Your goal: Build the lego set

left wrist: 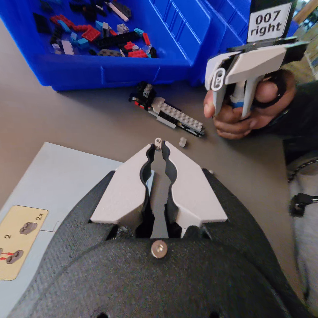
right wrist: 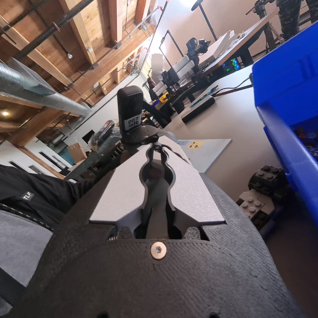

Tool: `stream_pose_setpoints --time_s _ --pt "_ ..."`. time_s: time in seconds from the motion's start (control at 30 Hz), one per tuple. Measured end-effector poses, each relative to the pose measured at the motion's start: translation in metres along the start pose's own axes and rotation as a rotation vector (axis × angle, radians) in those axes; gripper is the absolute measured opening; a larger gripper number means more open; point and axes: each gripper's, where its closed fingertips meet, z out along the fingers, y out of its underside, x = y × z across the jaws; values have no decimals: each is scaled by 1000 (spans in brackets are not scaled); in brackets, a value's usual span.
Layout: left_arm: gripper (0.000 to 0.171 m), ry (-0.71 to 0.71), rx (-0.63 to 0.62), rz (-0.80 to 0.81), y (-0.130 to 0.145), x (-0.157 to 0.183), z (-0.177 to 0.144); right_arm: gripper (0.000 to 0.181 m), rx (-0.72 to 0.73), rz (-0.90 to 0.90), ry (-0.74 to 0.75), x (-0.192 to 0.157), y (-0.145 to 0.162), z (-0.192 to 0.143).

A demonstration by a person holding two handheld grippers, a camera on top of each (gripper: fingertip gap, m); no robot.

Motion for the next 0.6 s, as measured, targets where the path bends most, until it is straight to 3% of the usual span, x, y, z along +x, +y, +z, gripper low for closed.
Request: stream_pose_setpoints --time_s 0.2,0.6 --pt "10 114 56 -169 -4 10 -2 9 -12 5 8 3 3 1" --pt "12 107 69 -203 -2 5 -5 8 -16 4 9 3 3 -1"
